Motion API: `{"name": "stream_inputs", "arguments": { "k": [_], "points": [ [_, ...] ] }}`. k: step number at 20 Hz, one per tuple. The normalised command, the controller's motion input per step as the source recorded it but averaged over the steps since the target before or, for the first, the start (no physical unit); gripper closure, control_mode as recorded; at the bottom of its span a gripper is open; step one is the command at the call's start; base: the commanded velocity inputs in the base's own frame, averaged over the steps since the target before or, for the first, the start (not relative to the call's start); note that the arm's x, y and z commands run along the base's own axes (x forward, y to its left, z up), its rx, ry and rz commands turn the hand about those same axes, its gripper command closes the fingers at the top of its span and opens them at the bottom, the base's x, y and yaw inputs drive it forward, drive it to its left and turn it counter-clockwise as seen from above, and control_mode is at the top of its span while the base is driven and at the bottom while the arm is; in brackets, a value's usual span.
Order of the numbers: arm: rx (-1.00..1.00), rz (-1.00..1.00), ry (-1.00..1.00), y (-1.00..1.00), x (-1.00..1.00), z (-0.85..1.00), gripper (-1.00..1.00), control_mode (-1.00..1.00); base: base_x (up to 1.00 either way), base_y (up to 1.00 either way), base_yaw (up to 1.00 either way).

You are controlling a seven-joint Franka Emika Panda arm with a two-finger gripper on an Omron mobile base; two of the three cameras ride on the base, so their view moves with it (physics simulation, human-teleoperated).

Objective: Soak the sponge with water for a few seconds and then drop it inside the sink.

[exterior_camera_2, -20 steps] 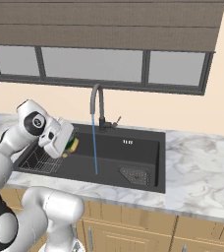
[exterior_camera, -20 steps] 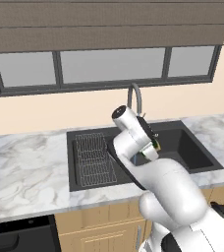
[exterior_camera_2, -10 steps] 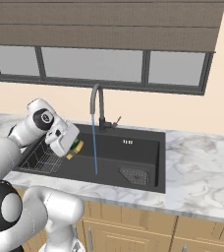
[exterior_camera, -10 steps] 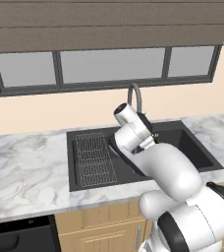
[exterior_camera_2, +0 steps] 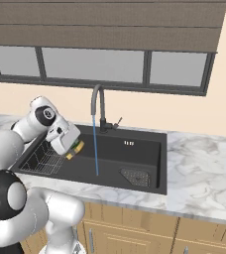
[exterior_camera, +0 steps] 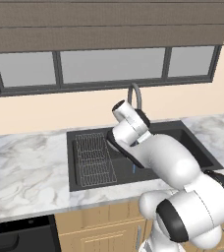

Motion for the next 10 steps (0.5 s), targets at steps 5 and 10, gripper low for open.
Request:
{"name": "stream_inputs", "arguments": {
  "k": [5,10],
  "points": [
    [0.0,0.0,0.0,0.03,0.0,0.0,1.0,-1.0,0.0,0.0,0.0],
    [0.0,0.0,0.0,0.0,0.0,-0.08,1.0,-1.0,0.0,0.0,0.0]
  ]
}}
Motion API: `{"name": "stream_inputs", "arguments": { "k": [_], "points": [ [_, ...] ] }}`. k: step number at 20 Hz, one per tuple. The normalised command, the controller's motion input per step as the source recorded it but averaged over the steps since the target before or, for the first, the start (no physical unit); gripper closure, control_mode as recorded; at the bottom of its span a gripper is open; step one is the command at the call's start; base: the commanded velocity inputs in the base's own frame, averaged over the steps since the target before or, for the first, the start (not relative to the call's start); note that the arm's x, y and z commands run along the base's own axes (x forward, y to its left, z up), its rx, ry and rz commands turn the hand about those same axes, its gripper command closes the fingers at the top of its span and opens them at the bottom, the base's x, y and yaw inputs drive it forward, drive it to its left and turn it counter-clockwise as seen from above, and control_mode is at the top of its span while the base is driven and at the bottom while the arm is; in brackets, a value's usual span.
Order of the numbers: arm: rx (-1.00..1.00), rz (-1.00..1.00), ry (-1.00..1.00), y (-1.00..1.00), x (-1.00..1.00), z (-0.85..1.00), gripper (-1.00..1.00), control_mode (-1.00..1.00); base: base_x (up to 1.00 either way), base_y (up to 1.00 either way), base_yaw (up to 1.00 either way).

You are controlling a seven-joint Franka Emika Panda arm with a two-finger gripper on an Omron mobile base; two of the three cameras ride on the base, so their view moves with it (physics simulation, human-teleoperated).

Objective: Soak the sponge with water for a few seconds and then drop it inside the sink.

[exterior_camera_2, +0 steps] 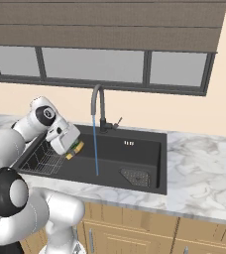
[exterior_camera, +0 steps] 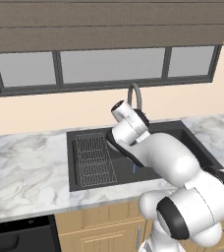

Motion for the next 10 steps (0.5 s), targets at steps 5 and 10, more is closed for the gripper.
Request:
{"name": "stream_inputs", "arguments": {
  "k": [5,10],
  "points": [
    [0.0,0.0,0.0,0.0,0.05,-0.22,1.0,-1.0,0.0,0.0,0.0],
    [0.0,0.0,0.0,0.01,0.07,-0.18,1.0,-1.0,0.0,0.0,0.0]
  ]
}}
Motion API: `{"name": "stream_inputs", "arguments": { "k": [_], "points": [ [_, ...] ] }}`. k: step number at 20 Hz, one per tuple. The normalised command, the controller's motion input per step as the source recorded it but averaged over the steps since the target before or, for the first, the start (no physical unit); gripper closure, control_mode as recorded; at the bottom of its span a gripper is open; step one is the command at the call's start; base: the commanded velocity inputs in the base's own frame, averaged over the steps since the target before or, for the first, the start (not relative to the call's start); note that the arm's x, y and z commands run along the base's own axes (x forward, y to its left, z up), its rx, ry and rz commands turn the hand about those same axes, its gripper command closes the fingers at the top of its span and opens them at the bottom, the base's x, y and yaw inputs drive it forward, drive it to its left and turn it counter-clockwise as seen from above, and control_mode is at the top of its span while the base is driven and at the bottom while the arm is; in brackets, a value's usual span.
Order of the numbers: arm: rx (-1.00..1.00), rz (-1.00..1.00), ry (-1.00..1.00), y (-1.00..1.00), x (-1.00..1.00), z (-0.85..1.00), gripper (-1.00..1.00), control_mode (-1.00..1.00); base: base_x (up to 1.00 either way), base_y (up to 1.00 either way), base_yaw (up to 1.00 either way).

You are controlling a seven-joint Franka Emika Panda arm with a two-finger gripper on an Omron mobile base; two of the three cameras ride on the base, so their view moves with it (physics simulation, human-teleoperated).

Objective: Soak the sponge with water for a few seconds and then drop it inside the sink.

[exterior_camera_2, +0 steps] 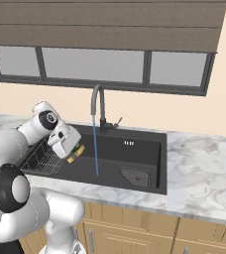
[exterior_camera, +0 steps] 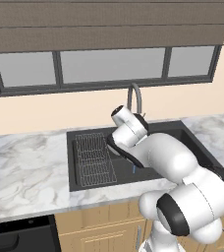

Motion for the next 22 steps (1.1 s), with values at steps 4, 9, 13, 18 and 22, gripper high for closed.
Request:
{"name": "stream_inputs", "arguments": {
  "k": [4,9,13,18,22],
  "points": [
    [0.0,0.0,0.0,0.04,0.04,-0.02,1.0,-1.0,0.0,0.0,0.0],
    [0.0,0.0,0.0,0.06,0.1,0.0,1.0,-1.0,0.0,0.0,0.0],
    [0.0,0.0,0.0,0.05,0.18,-0.03,1.0,-1.0,0.0,0.0,0.0],
    [0.0,0.0,0.0,0.01,0.2,-0.07,1.0,-1.0,0.0,0.0,0.0],
    [0.0,0.0,0.0,0.0,0.25,-0.09,1.0,-1.0,0.0,0.0,0.0]
  ]
}}
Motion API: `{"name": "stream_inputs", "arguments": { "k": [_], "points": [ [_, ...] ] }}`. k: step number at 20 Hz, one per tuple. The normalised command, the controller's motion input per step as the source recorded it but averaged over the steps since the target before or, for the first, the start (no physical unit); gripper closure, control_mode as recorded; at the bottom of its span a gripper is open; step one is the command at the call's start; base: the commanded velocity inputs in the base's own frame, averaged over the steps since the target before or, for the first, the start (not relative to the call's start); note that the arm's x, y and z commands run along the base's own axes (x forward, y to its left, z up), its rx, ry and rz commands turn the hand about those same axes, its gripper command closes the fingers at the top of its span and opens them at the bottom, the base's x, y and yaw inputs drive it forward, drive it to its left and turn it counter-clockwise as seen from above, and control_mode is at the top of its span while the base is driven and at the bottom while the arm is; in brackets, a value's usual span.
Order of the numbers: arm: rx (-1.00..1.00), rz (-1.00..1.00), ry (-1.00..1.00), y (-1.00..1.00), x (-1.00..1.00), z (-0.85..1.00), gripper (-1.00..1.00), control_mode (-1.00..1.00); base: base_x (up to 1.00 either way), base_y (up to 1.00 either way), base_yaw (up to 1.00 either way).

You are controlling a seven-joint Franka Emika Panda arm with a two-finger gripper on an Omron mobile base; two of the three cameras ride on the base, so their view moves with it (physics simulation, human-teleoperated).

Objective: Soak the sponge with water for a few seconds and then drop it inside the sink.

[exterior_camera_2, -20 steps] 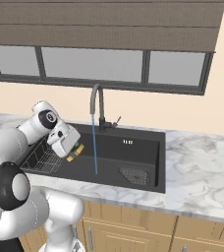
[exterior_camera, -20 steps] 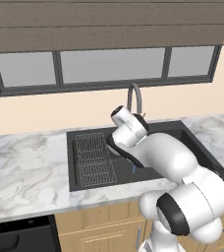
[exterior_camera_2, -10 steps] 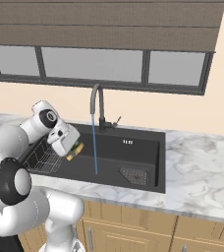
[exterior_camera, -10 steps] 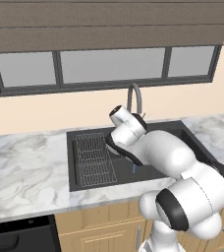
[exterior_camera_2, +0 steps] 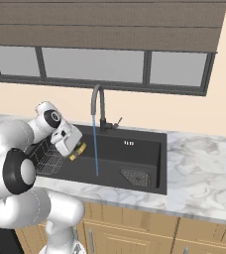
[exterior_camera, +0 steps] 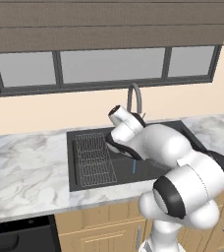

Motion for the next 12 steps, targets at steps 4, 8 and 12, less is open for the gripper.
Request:
{"name": "stream_inputs", "arguments": {
  "k": [4,8,12],
  "points": [
    [0.0,0.0,0.0,0.0,0.22,-0.06,1.0,-1.0,0.0,0.0,0.0],
    [0.0,0.0,0.0,0.0,0.24,-0.08,1.0,-1.0,0.0,0.0,0.0],
    [0.0,0.0,0.0,0.0,0.23,-0.09,1.0,-1.0,0.0,0.0,0.0]
  ]
}}
